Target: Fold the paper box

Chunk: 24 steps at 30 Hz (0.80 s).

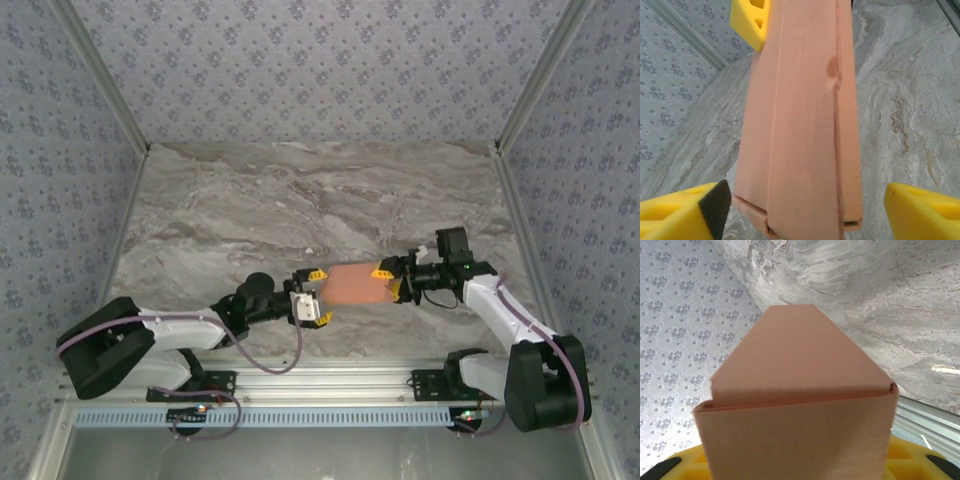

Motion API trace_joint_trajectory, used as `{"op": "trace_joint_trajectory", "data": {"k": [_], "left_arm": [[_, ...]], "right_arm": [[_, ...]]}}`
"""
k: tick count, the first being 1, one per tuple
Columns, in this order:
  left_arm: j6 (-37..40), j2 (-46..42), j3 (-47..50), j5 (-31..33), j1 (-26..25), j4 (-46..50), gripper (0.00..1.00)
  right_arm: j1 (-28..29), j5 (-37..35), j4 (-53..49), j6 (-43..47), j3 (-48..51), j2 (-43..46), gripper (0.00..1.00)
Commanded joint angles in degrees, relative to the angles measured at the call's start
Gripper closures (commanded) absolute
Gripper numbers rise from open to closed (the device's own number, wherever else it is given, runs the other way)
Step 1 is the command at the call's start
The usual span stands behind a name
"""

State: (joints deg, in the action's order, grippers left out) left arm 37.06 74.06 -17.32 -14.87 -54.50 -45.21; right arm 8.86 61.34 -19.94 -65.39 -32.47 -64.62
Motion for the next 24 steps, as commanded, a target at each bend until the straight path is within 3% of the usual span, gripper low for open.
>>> {"op": "trace_joint_trajectory", "data": {"k": [1, 5, 24], "left_arm": [[1.53, 0.67, -1.14, 0.09, -0.41, -1.26, 0.25], [0.16, 1.96, -0.87, 1.86, -0.7, -3.76, 0.41], [3.63, 4.1, -3.35, 4.86, -1.91, 4.56, 0.53]], "right_arm": [[-0.19, 1.76, 0.58, -1.67, 1.15, 0.81, 0.6], [-0.31, 1.37, 2.48, -2.89, 2.03, 0.77, 0.6], [-0.38, 0.45, 10.96, -9.03, 5.44, -0.16, 0.56]]}}
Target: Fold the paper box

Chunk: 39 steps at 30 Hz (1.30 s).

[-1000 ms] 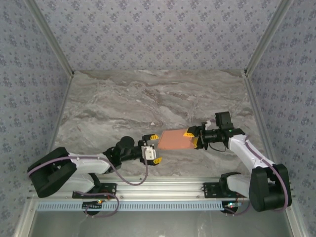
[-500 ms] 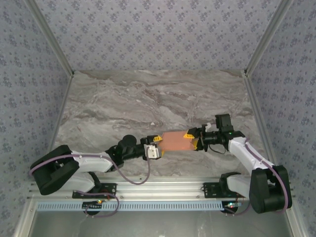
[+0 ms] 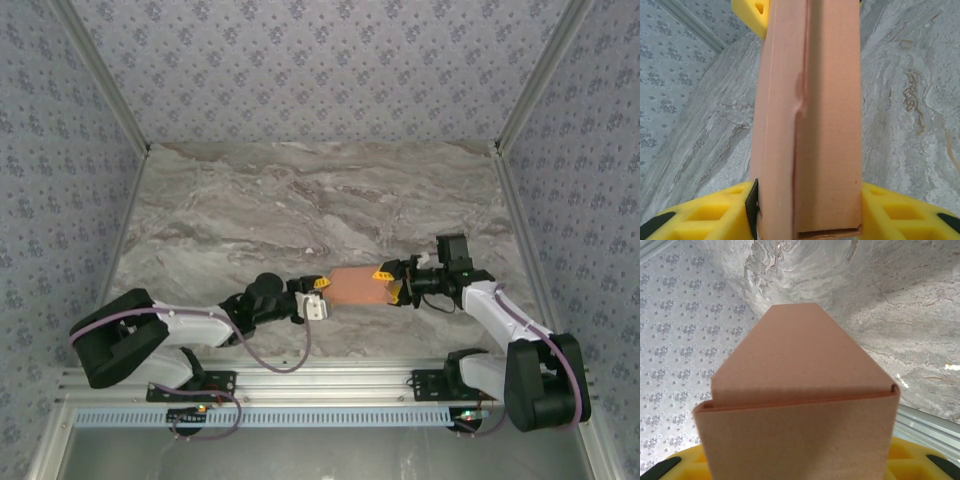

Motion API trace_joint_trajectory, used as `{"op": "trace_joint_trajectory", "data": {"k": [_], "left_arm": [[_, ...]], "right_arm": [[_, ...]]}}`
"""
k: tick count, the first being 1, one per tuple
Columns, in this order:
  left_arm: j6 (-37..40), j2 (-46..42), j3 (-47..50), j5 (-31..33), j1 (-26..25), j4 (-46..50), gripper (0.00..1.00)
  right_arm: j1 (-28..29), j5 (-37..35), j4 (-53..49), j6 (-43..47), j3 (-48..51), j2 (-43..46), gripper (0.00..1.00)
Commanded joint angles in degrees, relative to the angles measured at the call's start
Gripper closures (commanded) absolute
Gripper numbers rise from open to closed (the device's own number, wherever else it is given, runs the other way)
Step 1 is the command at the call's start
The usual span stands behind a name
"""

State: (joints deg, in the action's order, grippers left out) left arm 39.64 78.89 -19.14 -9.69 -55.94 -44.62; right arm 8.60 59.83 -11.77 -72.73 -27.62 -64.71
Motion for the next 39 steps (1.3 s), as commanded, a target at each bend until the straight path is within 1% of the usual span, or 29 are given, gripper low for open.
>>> {"op": "trace_joint_trajectory", "data": {"k": [1, 3, 4, 6, 7, 9, 10, 13, 16, 19, 22, 24, 26, 30, 33, 35, 36, 39], "left_arm": [[1.01, -0.89, -1.45, -0.03, -0.46, 4.15, 0.53], [0.88, -1.31, -1.26, 0.7, -0.48, 4.32, 0.53], [0.75, -1.58, -1.25, 0.95, -0.48, 4.68, 0.53], [0.22, -2.09, -1.44, 1.51, -0.48, 5.7, 0.53], [-0.14, -2.69, -1.73, 1.58, -0.48, 6.95, 0.52], [-0.67, -4.22, -3.17, 1.55, -0.48, 12.11, 0.52], [-0.91, -5.27, -4.26, 1.49, -0.45, 15.49, 0.51], [-2.0, -7.71, -7.58, 1.41, -0.01, 25.62, 0.51], [-3.85, -9.1, -11.62, 0.81, 1.63, 36.54, 0.52], [-6.52, -9.33, -15.85, -0.36, 3.3, 45.77, 0.51], [-8.5, -8.72, -19.24, -1.33, 4.37, 50.9, 0.51], [-9.29, -7.96, -19.99, -2.51, 5.49, 51.43, 0.51], [-10.7, -6.75, -20.06, -3.66, 7.4, 50.59, 0.51], [-13.33, -5.24, -18.69, -9.14, 11.73, 46.63, 0.51], [-13.43, -5.08, -17.12, -9.74, 12.35, 43.49, 0.49], [-13.19, -4.49, -16.31, -9.56, 12.43, 41.67, 0.47], [-13.23, -4.14, -16.03, -9.47, 12.55, 40.86, 0.46], [-13.12, -3.42, -15.29, -10.12, 12.94, 38.9, 0.45]], "right_arm": [[-0.12, 1.8, 2.91, -1.72, 0.71, -0.13, 0.56], [-0.18, 1.6, 2.99, -1.78, 0.92, -0.41, 0.55], [-0.21, 1.57, 3.15, -1.73, 1.01, -0.67, 0.53], [-0.24, 1.86, 3.33, -1.59, 1.07, -0.81, 0.45], [-0.2, 1.95, 3.08, -1.11, 0.92, -0.81, 0.4], [-0.51, 1.7, -0.43, 1.58, -0.22, -0.77, 0.3], [-0.85, 1.26, -3.47, 3.99, -1.35, -0.77, 0.28], [-2.06, -1.08, -10.7, 9.34, -3.66, 0.03, 0.26], [-3.61, -4.03, -16.09, 13.34, -5.29, 1.51, 0.24], [-4.44, -4.9, -17.93, 15.66, -6.5, 2.69, 0.23], [-5.04, -5.77, -17.86, 17.93, -8.22, 2.79, 0.23], [-5.52, -7.53, -19.38, 20.19, -10.11, 2.17, 0.22], [-5.61, -10.87, -21.44, 23.64, -12.89, 2.17, 0.22], [-5.35, -17.84, -24.95, 30.9, -18.21, 3.18, 0.21], [-4.53, -21.75, -24.94, 34.93, -20.06, 4.59, 0.21], [-3.63, -22.54, -23.09, 36.16, -20.23, 5.71, 0.23], [-2.99, -22.97, -22.95, 38.52, -20.28, 6.11, 0.23], [-0.17, -26.59, -20.37, 41.39, -20.32, 6.39, 0.23]]}}
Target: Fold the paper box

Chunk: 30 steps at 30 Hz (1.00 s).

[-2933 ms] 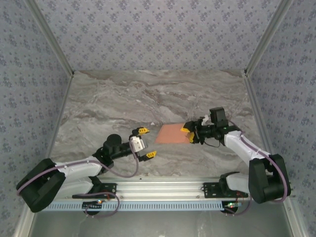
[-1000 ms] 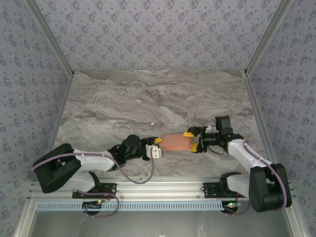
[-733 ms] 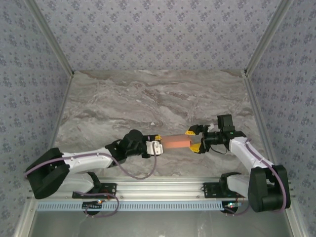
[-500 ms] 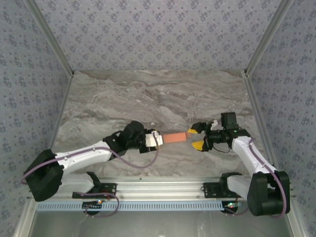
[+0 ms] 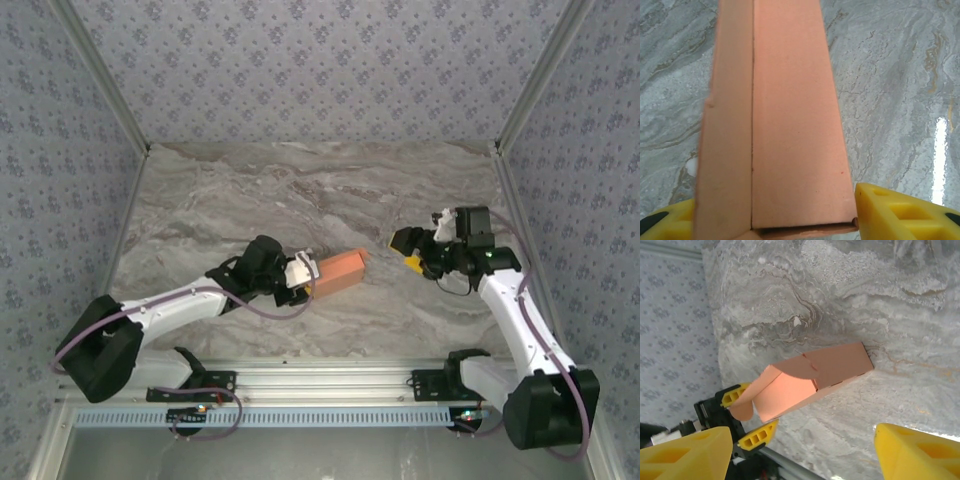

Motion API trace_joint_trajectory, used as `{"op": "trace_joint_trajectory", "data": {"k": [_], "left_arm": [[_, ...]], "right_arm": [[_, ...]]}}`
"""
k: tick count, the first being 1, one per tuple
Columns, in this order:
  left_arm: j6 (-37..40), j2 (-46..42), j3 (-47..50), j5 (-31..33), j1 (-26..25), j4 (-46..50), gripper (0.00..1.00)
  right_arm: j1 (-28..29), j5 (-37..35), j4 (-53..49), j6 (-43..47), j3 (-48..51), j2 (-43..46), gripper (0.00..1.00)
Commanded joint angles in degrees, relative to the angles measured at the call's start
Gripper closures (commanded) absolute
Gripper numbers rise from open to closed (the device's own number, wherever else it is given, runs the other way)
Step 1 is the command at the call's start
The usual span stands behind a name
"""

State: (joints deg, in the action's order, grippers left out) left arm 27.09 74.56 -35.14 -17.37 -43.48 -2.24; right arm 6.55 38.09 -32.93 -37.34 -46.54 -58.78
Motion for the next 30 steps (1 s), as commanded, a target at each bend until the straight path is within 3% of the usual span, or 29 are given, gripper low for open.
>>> {"op": "trace_joint_trajectory", "data": {"k": [1, 6, 10, 12, 15, 18, 21, 27, 30], "left_arm": [[-0.55, 0.91, 0.77, -2.5, 0.48, -3.87, 0.45], [-0.25, -0.77, 1.53, -2.19, 0.47, -4.98, 0.35], [-0.78, -4.01, 3.67, -1.17, 0.46, -7.5, 0.29], [-1.54, -6.05, 4.67, -1.09, 0.5, -8.21, 0.24], [-4.15, -9.88, 5.95, 0.01, 0.48, -8.44, 0.01], [-8.24, -14.36, 5.18, 3.26, 0.48, -3.65, 0.01], [-15.25, -18.09, 1.99, 6.56, 0.5, 3.77, 0.01], [-31.45, -20.52, -8.54, 16.65, 0.35, 25.56, 0.01], [-46.32, -18.35, -13.41, 17.18, 0.33, 33.98, 0.01]], "right_arm": [[3.05, -5.83, 1.61, 6.42, -1.19, 0.27, 0.24], [10.58, -14.89, 2.69, 11.17, -1.99, -2.21, 0.27], [15.85, -24.27, 3.35, 21.2, -3.45, -3.27, 0.3], [16.94, -24.79, 3.79, 26.42, -3.91, -3.01, 0.3], [16.54, -23.55, 1.47, 31.52, -5.88, -4.18, 0.32], [15.97, -21.86, -2.46, 34.27, -9.4, -7.56, 0.47], [16.03, -20.73, -4.23, 35.0, -11.23, -10.88, 0.61], [16.84, -19.88, -3.02, 36.31, -12.05, -13.68, 0.55], [17.26, -19.28, -3.34, 36.88, -12.81, -15.19, 0.53]]}}
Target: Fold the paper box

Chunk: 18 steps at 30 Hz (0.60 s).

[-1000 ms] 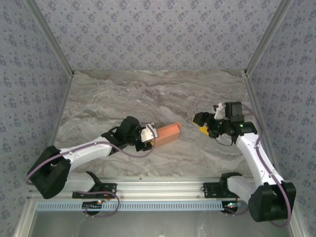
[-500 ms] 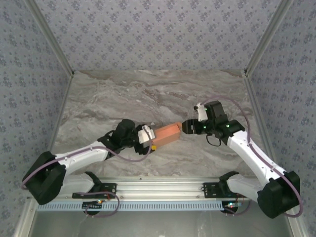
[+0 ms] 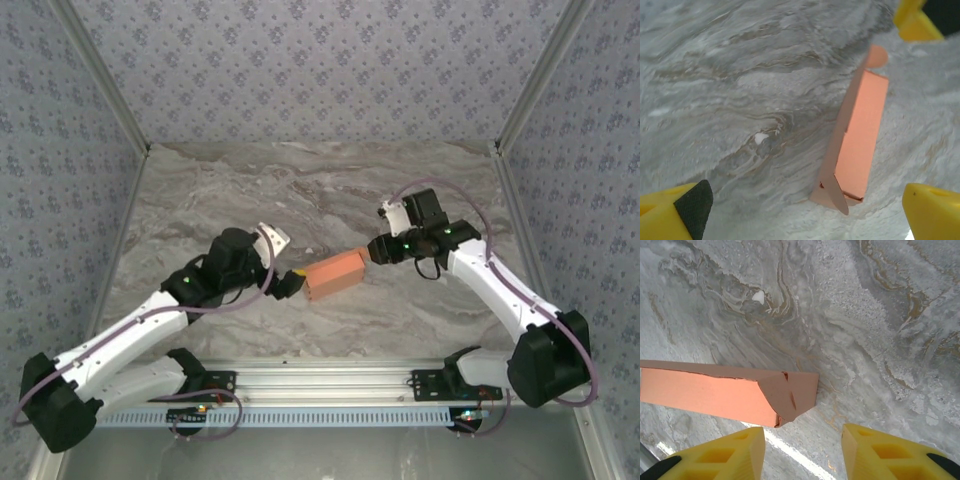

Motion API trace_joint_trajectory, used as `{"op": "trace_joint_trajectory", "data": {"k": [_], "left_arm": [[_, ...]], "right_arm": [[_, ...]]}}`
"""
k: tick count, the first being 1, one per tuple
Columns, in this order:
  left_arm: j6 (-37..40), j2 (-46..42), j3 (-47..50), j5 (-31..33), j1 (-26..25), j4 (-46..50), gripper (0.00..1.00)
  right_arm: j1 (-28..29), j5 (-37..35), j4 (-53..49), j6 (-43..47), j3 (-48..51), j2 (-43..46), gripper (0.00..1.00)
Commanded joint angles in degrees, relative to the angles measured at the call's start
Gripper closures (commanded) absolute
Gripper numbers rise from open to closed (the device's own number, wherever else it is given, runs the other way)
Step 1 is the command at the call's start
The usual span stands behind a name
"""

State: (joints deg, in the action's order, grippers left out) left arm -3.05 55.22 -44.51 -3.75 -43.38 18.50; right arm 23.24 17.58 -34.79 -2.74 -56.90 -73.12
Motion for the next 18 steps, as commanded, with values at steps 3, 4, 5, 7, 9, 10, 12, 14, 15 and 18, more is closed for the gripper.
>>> {"op": "trace_joint_trajectory", "data": {"k": [3, 4, 5, 7, 9, 10, 12, 14, 15, 18], "left_arm": [[-24.61, 4.87, -7.23, -3.09, 0.22, 16.87, 0.02], [-27.85, 5.98, -7.87, -5.02, 0.22, 17.33, 0.06], [-30.63, 6.8, -8.21, -7.25, 0.14, 17.22, 0.1], [-34.87, 7.57, -8.23, -11.77, -0.23, 15.49, 0.15], [-37.91, 7.45, -8.17, -14.12, -0.71, 13.99, 0.23], [-38.48, 7.28, -8.44, -13.64, -1.3, 13.84, 0.28], [-37.99, 7.09, -9.3, -9.3, -2.99, 15.01, 0.3], [-36.4, 7.86, -10.49, -4.07, -4.67, 17.08, 0.32], [-35.86, 8.77, -11.2, -1.93, -5.08, 18.34, 0.38], [-34.77, 11.55, -12.26, 0.86, -5.79, 19.01, 0.43]], "right_arm": [[0.68, 3.2, -0.94, 1.67, -3.18, -2.38, 0.54], [0.75, 4.13, -0.58, 1.36, -3.38, -2.81, 0.54], [0.75, 4.9, -0.38, 1.04, -3.73, -3.19, 0.56], [0.66, 5.17, -0.03, 0.38, -4.13, -3.96, 0.58], [0.58, 6.0, -0.31, 0.15, -4.81, -4.93, 0.62], [0.57, 6.46, -0.74, 0.26, -5.37, -5.46, 0.63], [0.66, 6.6, -1.57, 0.54, -5.99, -6.19, 0.65], [0.79, 5.95, -1.53, 0.79, -5.91, -6.33, 0.65], [0.8, 5.84, -1.46, 1.04, -5.79, -6.33, 0.65], [1.11, 5.5, -1.43, 1.73, -5.64, -6.28, 0.64]]}}
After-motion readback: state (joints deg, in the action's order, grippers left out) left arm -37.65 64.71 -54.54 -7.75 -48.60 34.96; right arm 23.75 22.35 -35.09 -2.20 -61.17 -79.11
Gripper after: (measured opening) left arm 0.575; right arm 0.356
